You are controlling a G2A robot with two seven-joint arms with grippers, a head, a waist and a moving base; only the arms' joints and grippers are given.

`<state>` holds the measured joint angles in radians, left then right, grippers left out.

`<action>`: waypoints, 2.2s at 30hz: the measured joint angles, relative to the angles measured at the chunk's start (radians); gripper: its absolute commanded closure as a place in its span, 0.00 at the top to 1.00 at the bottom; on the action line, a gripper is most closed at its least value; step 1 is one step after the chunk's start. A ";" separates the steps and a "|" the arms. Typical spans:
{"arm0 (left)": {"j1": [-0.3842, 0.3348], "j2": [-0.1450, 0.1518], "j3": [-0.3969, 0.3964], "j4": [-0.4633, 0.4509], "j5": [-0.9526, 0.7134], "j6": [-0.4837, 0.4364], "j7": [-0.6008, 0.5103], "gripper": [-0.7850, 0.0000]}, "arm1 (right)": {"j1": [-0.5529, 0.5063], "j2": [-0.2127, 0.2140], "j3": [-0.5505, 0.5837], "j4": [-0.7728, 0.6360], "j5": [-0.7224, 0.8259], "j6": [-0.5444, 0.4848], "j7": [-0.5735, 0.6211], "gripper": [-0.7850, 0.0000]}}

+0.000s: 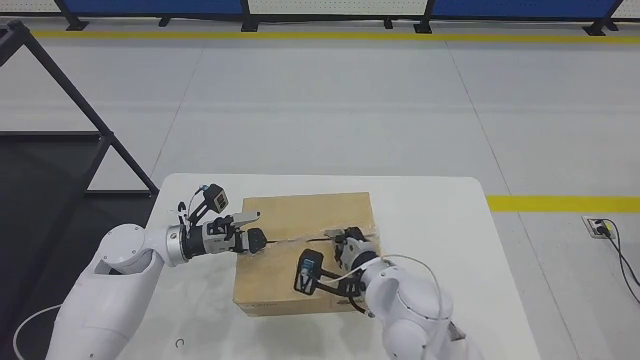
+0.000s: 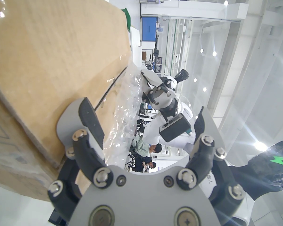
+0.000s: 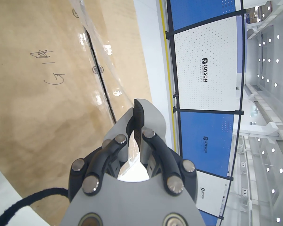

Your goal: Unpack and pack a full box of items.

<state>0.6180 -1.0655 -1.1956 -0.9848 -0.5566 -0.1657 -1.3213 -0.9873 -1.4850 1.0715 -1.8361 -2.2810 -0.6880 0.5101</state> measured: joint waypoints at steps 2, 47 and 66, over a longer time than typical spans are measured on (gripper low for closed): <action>0.013 0.000 -0.003 -0.019 -0.001 0.002 0.022 1.00 | 0.000 -0.001 0.010 0.004 0.026 0.015 -0.004 0.00; 0.220 0.021 -0.104 -0.253 -0.233 0.162 0.127 0.76 | -0.033 -0.002 0.116 0.031 0.297 0.280 -0.057 0.00; 0.235 0.021 -0.116 -0.259 -0.262 0.177 0.119 0.42 | -0.043 0.005 0.108 0.016 0.286 0.296 -0.052 0.00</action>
<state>0.8533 -1.0446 -1.3116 -1.2434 -0.8187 0.0115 -1.2028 -1.0306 -1.4797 1.1796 -1.8199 -1.9949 -0.3923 0.4583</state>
